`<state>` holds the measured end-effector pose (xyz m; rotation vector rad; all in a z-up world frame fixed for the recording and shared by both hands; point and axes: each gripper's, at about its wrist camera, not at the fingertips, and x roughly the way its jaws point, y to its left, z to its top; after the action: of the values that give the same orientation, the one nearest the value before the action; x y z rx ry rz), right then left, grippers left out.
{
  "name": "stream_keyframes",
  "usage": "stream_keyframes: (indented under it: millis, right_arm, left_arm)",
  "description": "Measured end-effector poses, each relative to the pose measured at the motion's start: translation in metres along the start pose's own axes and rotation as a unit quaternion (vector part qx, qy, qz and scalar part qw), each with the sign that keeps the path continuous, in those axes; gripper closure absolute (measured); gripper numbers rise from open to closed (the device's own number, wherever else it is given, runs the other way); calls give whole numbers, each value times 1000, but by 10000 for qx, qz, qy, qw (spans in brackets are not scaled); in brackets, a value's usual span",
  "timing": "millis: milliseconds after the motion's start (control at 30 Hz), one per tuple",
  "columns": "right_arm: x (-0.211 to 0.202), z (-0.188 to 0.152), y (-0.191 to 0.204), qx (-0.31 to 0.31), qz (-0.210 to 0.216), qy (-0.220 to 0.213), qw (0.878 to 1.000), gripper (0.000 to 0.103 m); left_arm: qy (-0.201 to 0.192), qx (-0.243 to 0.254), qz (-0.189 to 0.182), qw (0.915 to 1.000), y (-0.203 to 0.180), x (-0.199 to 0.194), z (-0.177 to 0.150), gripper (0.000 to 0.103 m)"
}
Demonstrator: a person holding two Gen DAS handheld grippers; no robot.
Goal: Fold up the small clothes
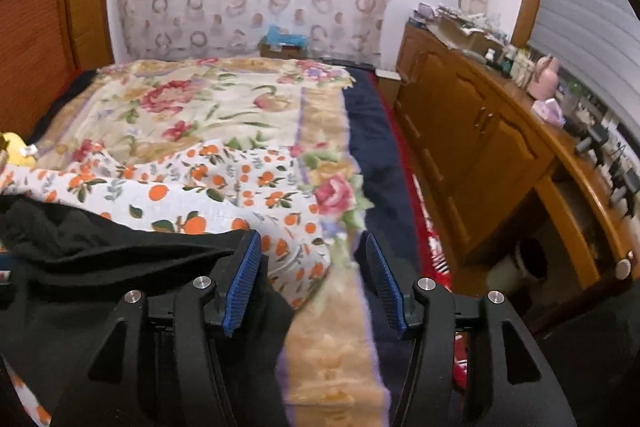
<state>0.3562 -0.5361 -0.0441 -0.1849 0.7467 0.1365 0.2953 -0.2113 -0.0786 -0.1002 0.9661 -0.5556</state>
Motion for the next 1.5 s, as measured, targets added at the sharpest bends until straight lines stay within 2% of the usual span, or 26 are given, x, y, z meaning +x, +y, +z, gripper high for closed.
stream_keyframes:
  millis: [167,300,433,500,567,667,800,1033,1167,1233,1400,1500]
  right_arm:
    - [-17,-13,2,-4,360,-98,9993,47]
    - [-26,-23,7,-61,406,-132,9991,47]
    - [-36,-31,7,-58,463,-188,9987,47]
    - [-40,-34,5,-40,470,-220,9986,47]
    - [-45,-38,3,13,532,-248,9983,47]
    - [-57,-45,0,113,745,-323,9966,47]
    - [-76,-55,13,7,1139,-368,9928,47]
    - [-99,-57,38,-157,1276,-508,9904,47]
    - [-112,-52,42,-121,1386,-622,9883,47]
    - [-115,-49,48,-168,1478,-636,9868,46]
    - [-104,-40,83,-364,1750,-540,9824,42]
    - [-87,-31,111,-620,1875,-434,9793,42]
  left_arm:
    - [96,-127,3,9999,2,14,12,61]
    - [113,-376,-83,9992,5,23,19,60]
    - [181,-414,-221,9987,2,25,23,61]
    - [232,-477,-460,9975,2,26,24,82]
    - [217,-455,-573,9971,1,24,25,90]
    - [55,-354,-535,9979,-7,14,27,93]
    - [-415,-385,-553,9969,-16,-20,38,95]
    - [-1140,18,-705,9910,-43,-104,59,95]
    - [-1444,16,-496,9883,-23,-158,57,95]
    - [-1382,-25,-267,9900,-5,-166,48,95]
    - [-935,-460,338,9940,61,-152,8,95]
    - [-796,-656,501,9934,85,-141,-13,94]
